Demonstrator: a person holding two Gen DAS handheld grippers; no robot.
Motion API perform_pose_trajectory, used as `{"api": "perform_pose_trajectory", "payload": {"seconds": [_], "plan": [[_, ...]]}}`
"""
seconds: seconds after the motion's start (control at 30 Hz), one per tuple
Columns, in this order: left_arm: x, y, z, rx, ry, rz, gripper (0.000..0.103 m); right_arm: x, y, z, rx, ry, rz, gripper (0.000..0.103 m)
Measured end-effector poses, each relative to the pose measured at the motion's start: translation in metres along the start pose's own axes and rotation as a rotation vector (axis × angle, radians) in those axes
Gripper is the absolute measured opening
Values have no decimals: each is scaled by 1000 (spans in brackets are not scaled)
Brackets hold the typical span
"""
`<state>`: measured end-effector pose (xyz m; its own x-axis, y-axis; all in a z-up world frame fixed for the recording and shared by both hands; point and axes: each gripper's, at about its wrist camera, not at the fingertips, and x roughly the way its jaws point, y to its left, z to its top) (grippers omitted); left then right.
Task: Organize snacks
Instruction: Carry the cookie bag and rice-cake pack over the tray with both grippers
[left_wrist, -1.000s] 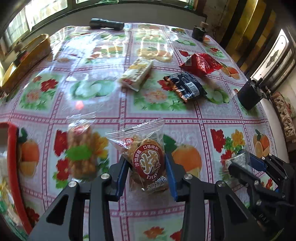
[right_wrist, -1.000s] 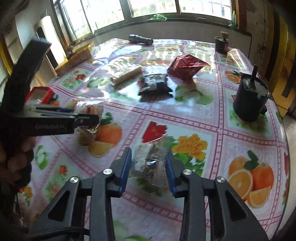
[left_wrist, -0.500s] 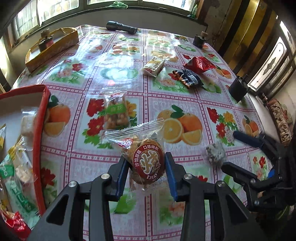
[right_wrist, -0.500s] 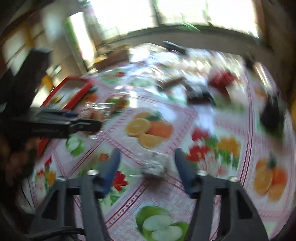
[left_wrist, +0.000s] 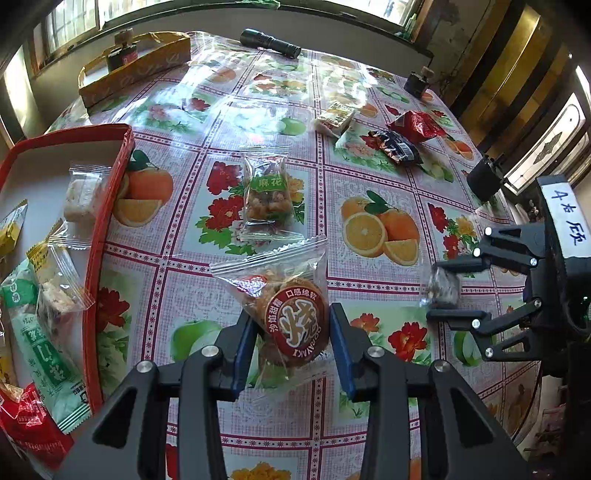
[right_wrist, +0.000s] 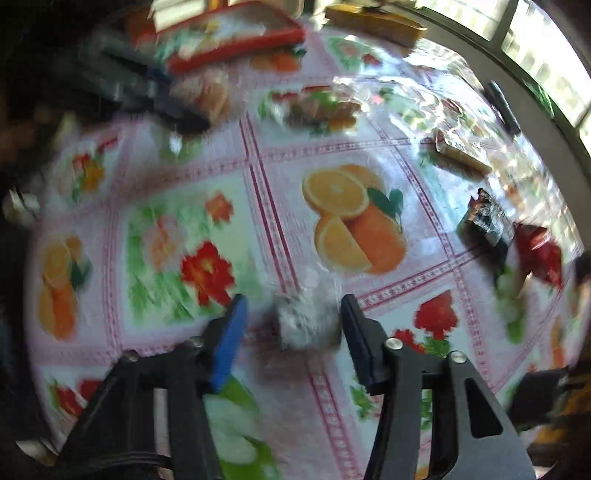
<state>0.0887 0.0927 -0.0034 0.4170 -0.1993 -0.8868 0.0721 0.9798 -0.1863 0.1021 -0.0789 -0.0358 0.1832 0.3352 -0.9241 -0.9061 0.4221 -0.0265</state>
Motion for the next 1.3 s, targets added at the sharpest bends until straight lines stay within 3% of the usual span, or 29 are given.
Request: {"api": "perform_pose_trajectory", "payload": {"seconds": [0.07, 0.23, 0.33, 0.5, 0.73, 0.97, 1.3], "plan": [[-2, 1, 0, -3, -3, -2, 38, -1, 2, -4, 60, -16, -9, 36], [-12, 5, -2, -8, -33, 2, 38, -10, 20, -26, 244, -111, -55, 34], [-26, 7, -5, 1, -72, 11, 38, -26, 29, -32, 383, -218, -86, 34], [-47, 21, -16, 2, -107, 5, 38, -42, 49, -16, 499, -378, -42, 34], [-84, 60, -37, -39, -168, 66, 38, -27, 61, 24, 557, -459, 72, 34], [-107, 111, -44, -126, -211, 144, 38, -18, 80, 81, 523, -525, 170, 34], [-129, 166, -44, -230, -264, 229, 38, -3, 88, 158, 473, -541, 204, 35]]}}
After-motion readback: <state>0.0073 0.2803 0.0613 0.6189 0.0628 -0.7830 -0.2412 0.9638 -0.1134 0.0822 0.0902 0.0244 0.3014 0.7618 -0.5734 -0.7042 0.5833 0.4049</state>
